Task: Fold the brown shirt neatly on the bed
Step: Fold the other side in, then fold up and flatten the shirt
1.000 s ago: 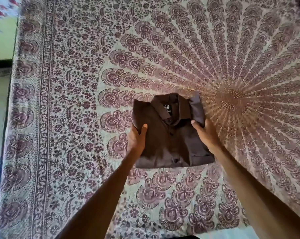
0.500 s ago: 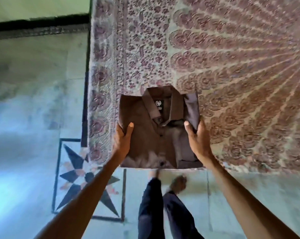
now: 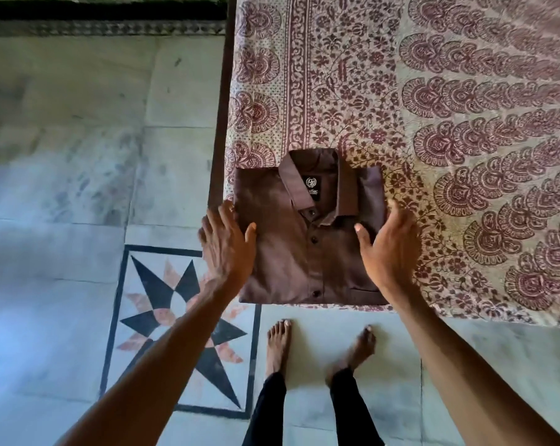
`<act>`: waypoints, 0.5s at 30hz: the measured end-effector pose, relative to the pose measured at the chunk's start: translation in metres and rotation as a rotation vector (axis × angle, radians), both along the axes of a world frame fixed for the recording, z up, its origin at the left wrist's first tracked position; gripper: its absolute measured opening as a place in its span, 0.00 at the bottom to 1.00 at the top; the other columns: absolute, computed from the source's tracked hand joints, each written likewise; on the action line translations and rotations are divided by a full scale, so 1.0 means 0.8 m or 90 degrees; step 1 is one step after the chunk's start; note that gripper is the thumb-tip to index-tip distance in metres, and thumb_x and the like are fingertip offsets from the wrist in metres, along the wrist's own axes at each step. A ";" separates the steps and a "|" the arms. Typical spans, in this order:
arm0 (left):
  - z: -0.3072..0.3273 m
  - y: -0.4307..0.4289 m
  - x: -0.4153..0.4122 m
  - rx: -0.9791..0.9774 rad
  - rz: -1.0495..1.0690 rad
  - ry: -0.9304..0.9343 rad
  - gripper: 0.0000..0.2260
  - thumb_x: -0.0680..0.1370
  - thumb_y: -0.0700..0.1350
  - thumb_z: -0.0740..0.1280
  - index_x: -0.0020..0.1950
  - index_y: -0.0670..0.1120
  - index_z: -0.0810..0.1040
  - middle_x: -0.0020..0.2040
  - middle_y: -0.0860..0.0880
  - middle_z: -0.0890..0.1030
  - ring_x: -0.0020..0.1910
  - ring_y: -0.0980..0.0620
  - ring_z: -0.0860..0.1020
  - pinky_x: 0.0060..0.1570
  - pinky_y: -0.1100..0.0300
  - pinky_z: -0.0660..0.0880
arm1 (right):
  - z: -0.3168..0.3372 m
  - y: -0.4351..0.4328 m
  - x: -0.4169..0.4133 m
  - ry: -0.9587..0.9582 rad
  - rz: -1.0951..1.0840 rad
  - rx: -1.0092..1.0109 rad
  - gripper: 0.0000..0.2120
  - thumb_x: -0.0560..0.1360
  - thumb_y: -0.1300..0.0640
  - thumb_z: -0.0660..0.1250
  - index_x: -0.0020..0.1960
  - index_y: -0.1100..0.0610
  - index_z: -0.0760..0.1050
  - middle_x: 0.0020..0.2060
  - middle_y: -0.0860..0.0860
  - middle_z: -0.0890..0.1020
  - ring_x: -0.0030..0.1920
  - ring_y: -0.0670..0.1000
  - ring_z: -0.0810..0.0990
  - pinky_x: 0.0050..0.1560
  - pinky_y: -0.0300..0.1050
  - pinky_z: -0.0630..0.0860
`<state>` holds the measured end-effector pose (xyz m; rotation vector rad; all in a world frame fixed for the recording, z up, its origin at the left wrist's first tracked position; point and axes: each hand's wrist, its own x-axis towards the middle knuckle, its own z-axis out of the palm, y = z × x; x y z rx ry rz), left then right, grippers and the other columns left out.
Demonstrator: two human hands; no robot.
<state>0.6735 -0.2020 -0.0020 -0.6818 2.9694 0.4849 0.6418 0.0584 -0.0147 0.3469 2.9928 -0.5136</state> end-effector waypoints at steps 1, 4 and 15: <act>0.000 0.006 -0.001 -0.032 -0.030 0.041 0.26 0.76 0.54 0.65 0.70 0.44 0.65 0.65 0.41 0.70 0.63 0.40 0.70 0.61 0.46 0.68 | 0.003 -0.001 -0.001 0.034 0.015 0.054 0.35 0.74 0.43 0.67 0.73 0.59 0.59 0.64 0.62 0.71 0.61 0.62 0.72 0.57 0.55 0.71; -0.010 0.024 -0.011 -0.038 -0.162 0.077 0.32 0.78 0.58 0.59 0.77 0.44 0.58 0.77 0.41 0.60 0.76 0.42 0.58 0.74 0.46 0.57 | 0.005 -0.004 -0.025 0.063 0.136 0.118 0.39 0.75 0.42 0.64 0.78 0.58 0.54 0.75 0.60 0.60 0.73 0.62 0.61 0.72 0.59 0.61; -0.042 0.010 -0.044 -0.026 -0.212 -0.022 0.35 0.79 0.64 0.51 0.79 0.46 0.49 0.80 0.45 0.48 0.79 0.47 0.45 0.77 0.46 0.44 | -0.022 0.001 -0.053 -0.079 0.227 0.132 0.42 0.73 0.33 0.48 0.79 0.56 0.46 0.79 0.56 0.48 0.78 0.60 0.46 0.74 0.69 0.48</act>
